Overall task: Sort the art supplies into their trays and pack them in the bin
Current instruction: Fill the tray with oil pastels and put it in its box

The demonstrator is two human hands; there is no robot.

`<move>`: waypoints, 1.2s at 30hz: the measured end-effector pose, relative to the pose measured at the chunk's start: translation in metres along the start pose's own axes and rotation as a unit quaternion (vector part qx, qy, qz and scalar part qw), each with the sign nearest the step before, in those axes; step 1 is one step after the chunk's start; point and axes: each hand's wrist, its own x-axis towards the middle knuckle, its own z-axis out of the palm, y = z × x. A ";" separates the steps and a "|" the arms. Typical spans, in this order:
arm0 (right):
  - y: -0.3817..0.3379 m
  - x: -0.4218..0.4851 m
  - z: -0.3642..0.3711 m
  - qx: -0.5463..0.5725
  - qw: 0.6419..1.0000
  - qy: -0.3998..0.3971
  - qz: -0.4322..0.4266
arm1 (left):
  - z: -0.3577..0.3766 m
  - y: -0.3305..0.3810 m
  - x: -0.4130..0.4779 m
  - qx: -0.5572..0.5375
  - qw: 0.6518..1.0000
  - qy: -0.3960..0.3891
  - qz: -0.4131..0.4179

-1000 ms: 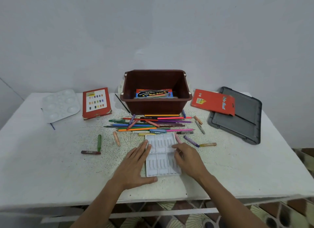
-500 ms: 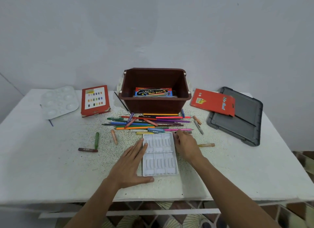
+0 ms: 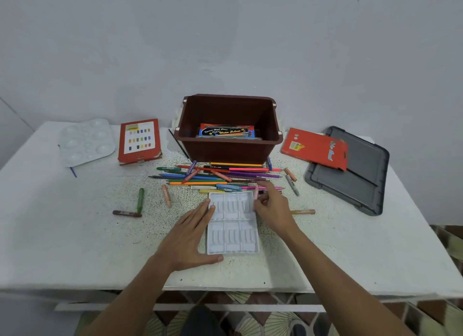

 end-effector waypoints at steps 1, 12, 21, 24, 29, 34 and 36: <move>-0.001 0.001 0.002 -0.007 1.000 -0.004 -0.006 | 0.000 0.000 -0.001 -0.001 1.000 0.001 0.001; 0.001 -0.003 0.009 -0.074 0.996 -0.039 -0.024 | 0.001 0.000 0.000 0.003 1.000 0.007 0.000; 0.001 -0.005 0.023 -0.148 0.986 0.027 -0.074 | 0.001 0.001 0.000 0.005 1.000 0.012 -0.004; 0.003 -0.004 0.023 -0.164 0.984 0.014 -0.064 | 0.001 0.002 0.000 0.007 1.000 0.016 0.000; 0.009 -0.004 0.021 -0.133 0.990 -0.013 -0.055 | 0.001 0.002 -0.001 0.015 1.000 0.017 -0.002; 0.021 -0.012 0.026 -0.109 0.991 0.023 -0.076 | -0.001 0.002 -0.002 0.015 1.000 0.015 -0.002; 0.025 -0.012 0.027 -0.107 0.991 0.022 -0.081 | -0.002 0.003 -0.002 0.015 1.000 0.017 -0.002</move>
